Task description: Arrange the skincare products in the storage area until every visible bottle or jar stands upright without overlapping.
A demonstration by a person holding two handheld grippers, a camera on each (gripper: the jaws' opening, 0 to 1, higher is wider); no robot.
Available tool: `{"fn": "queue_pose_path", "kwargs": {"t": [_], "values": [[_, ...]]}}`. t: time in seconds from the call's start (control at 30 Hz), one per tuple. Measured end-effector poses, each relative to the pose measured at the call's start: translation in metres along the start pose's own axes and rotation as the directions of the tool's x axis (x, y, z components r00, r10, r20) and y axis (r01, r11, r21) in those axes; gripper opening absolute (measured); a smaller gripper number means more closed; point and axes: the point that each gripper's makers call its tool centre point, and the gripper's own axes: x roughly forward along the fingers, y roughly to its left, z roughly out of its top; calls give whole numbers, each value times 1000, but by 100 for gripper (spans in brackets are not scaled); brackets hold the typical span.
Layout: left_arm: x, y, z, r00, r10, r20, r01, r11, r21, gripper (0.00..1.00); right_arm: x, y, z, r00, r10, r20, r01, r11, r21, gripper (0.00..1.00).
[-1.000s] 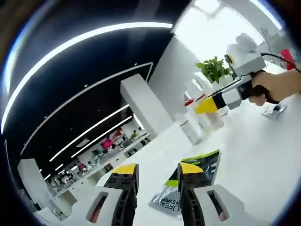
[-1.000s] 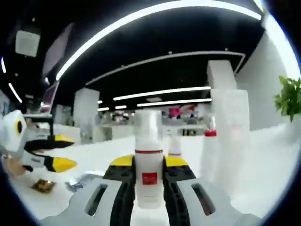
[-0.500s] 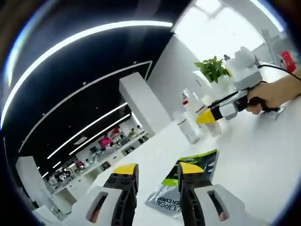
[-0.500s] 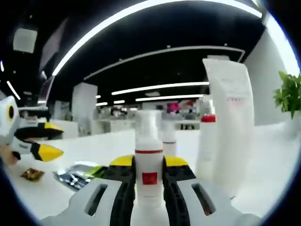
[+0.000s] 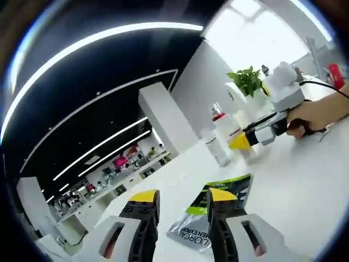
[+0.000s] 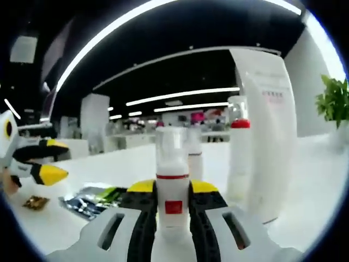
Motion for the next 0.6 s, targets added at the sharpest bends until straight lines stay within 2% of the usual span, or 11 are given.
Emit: {"fn": "queue_pose_path", "kwargs": {"t": [0.13,0.3,0.4,0.47,0.53,0.6], "values": [[-1,0,-1,1000,-1,-3,1,1000,-4,35,-2,1,-10,997,-28,-68,27,999,-18,20],[-2,0,1,1000,3,1,-3,1000,-9,35,-3,1,-15,993,-30,-114,28,1000,-13,20],[-2,0,1,1000,2,2,-2,1000,-19,35,-8,0,-22,983,-32,-180,38,999,29,22],[2,3,1,1000,4,3,-4,1000,-18,35,-12,0,-25,974,-34,-225,42,999,30,27],[3,3,2,1000,4,5,-4,1000,-16,35,-13,2,-21,976,-32,-215,39,999,27,30],[3,3,2,1000,5,4,-5,1000,-8,35,-14,1,-19,974,-40,-222,44,999,13,30]]}}
